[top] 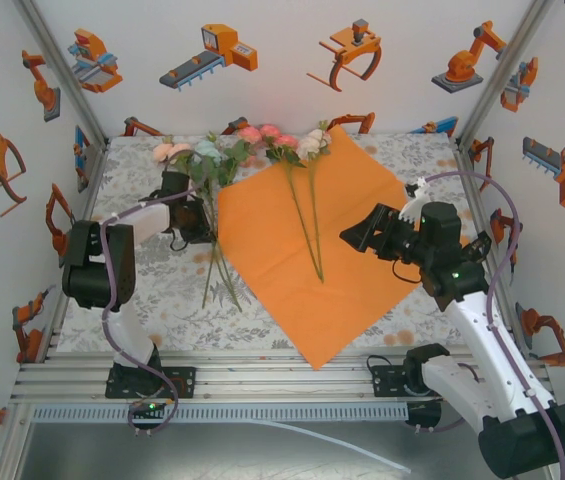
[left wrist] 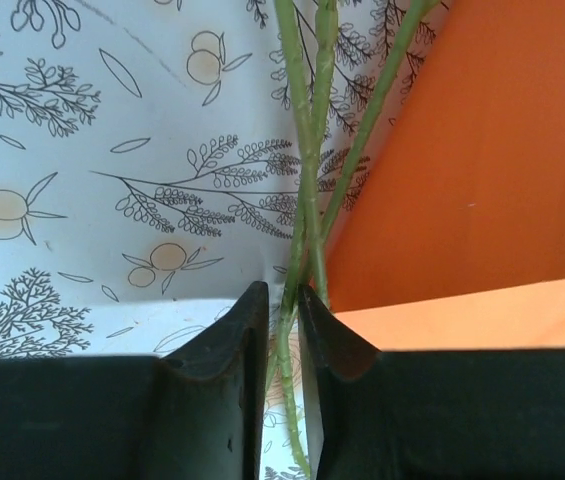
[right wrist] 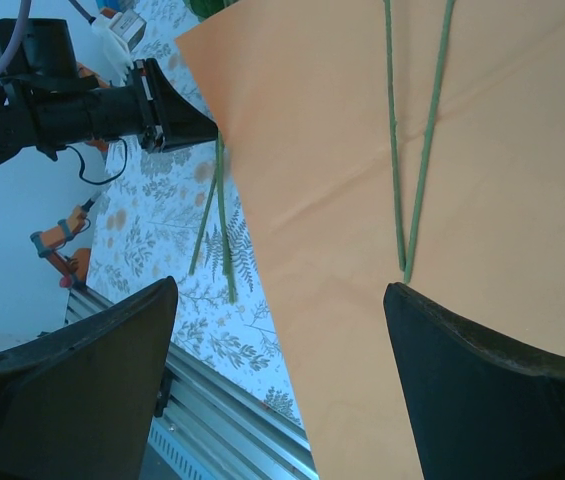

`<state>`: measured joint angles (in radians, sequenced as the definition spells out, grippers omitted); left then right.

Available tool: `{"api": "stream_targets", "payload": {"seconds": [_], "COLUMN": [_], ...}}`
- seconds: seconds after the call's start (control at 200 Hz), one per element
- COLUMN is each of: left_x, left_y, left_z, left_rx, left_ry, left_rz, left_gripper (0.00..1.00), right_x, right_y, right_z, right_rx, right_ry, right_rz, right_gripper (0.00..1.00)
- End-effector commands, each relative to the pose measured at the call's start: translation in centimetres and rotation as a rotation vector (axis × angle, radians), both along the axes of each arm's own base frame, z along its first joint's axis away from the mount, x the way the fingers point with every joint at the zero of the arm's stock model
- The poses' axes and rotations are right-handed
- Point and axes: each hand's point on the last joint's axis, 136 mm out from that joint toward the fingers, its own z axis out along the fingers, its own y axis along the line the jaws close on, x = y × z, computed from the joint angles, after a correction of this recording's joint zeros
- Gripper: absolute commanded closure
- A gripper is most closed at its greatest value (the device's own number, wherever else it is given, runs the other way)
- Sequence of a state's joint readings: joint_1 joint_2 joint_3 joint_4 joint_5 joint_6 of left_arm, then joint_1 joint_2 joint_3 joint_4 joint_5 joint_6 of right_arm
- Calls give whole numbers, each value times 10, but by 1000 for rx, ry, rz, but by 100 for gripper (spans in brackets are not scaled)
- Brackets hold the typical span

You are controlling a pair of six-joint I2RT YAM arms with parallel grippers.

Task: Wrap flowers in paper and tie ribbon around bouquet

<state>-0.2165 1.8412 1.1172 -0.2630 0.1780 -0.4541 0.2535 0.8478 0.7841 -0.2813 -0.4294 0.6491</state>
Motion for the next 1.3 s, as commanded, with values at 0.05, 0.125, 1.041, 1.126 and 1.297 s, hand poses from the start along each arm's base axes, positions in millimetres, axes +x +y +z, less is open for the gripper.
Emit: {"api": "stream_targets", "payload": {"seconds": [0.05, 0.125, 1.041, 1.126, 1.297], "left_x": [-24, -24, -5, 3, 25], "left_y": [29, 36, 69, 71, 73], "left_z": [-29, -25, 59, 66, 70], "left_rx": [212, 285, 379, 356, 318], "left_ry": [119, 114, -84, -105, -153], "left_rz": [24, 22, 140, 156, 183], "left_gripper": [84, 87, 59, 60, 63], "right_x": [-5, -5, -10, -11, -10], "right_y": [-1, -1, -6, -6, -7], "right_z": [2, 4, 4, 4, 3], "right_rx": [2, 4, -9, -13, -17], "right_ry": [-11, -13, -18, -18, -17], "right_rz": [-7, -6, -23, -24, -30], "right_gripper": [24, 24, 24, 24, 24]}}
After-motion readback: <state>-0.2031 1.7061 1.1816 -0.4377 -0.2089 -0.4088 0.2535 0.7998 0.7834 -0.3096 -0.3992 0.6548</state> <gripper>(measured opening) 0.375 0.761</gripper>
